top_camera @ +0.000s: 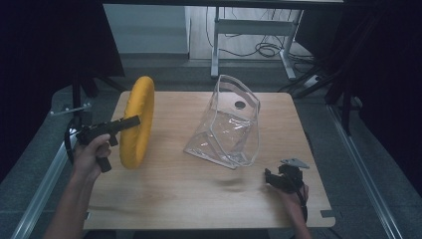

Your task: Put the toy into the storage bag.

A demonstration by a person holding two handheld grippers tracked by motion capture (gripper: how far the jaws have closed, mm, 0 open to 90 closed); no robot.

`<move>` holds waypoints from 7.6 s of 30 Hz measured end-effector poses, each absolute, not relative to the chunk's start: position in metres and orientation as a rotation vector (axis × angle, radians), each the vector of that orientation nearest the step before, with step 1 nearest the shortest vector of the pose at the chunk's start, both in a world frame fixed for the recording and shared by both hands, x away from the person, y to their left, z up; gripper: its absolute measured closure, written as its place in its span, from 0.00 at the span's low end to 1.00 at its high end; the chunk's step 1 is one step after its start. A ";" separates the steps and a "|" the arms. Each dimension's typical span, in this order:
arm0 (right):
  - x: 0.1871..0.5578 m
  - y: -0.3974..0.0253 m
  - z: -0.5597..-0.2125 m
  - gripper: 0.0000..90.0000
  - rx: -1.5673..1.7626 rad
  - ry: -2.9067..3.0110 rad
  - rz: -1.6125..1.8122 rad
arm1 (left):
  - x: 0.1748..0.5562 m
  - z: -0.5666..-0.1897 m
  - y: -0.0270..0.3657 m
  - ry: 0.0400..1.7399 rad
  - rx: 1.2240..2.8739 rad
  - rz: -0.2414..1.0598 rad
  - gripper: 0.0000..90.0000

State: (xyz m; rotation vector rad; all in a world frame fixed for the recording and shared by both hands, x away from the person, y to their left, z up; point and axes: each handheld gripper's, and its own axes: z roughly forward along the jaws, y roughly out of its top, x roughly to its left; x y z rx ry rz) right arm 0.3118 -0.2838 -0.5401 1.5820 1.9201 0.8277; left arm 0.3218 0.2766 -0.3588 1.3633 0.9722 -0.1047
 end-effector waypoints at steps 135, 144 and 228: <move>0.312 -0.284 -0.540 0.24 1.598 1.900 0.822 | 0.332 -0.313 -0.031 0.754 1.201 0.146 0.56; 0.312 -0.284 -0.540 0.24 1.599 1.898 0.823 | 0.340 -0.332 -0.033 0.800 1.227 0.116 0.56; 0.312 -0.284 -0.540 0.24 1.606 1.900 0.825 | 0.329 -0.416 0.125 0.911 1.528 0.112 0.36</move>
